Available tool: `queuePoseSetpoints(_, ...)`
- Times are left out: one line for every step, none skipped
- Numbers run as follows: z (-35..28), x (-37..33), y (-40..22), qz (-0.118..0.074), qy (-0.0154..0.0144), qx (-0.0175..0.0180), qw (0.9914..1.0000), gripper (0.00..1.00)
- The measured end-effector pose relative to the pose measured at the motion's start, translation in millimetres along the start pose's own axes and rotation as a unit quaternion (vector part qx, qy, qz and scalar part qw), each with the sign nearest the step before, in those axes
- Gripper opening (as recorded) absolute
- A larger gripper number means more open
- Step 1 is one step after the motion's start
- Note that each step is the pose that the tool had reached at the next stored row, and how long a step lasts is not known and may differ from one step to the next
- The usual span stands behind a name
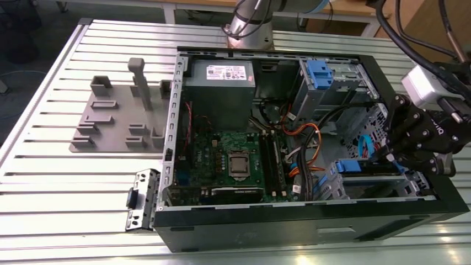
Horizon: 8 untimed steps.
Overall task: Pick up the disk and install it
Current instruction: 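Insert the second disk wire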
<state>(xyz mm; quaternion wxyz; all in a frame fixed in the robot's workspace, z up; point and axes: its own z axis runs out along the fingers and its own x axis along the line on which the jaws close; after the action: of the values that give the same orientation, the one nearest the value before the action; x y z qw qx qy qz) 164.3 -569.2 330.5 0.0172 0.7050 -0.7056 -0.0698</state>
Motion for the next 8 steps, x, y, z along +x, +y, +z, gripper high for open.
queuePoseSetpoints(0.4, 0.4, -0.4, 0.0, -0.0005, -0.0002, 1.0, 0.1)
queuePoseSetpoints(0.4, 0.6, -0.7, 0.0, -0.0006, -0.0002, 1.0, 0.1)
queuePoseSetpoints(0.2, 0.5, -1.2, 0.0, -0.0011, -0.0002, 1.0, 0.1)
queuePoseSetpoints(-0.3, 0.4, -1.7, 0.0, -0.0021, -0.0002, 1.0, 0.1)
queuePoseSetpoints(-1.6, 0.2, -2.1, -0.001, -0.0039, -0.0001, 0.99999, 0.1)
queuePoseSetpoints(-4.2, 0.1, -2.1, -0.001, -0.0053, -0.0001, 0.99999, 0.1)
queuePoseSetpoints(-8.5, -0.2, -1.9, -0.001, -0.005, -0.0002, 0.99999, 0.1)
queuePoseSetpoints(-12.4, -0.4, -1.9, -0.001, -0.0049, -0.0002, 0.99999, 0.1)
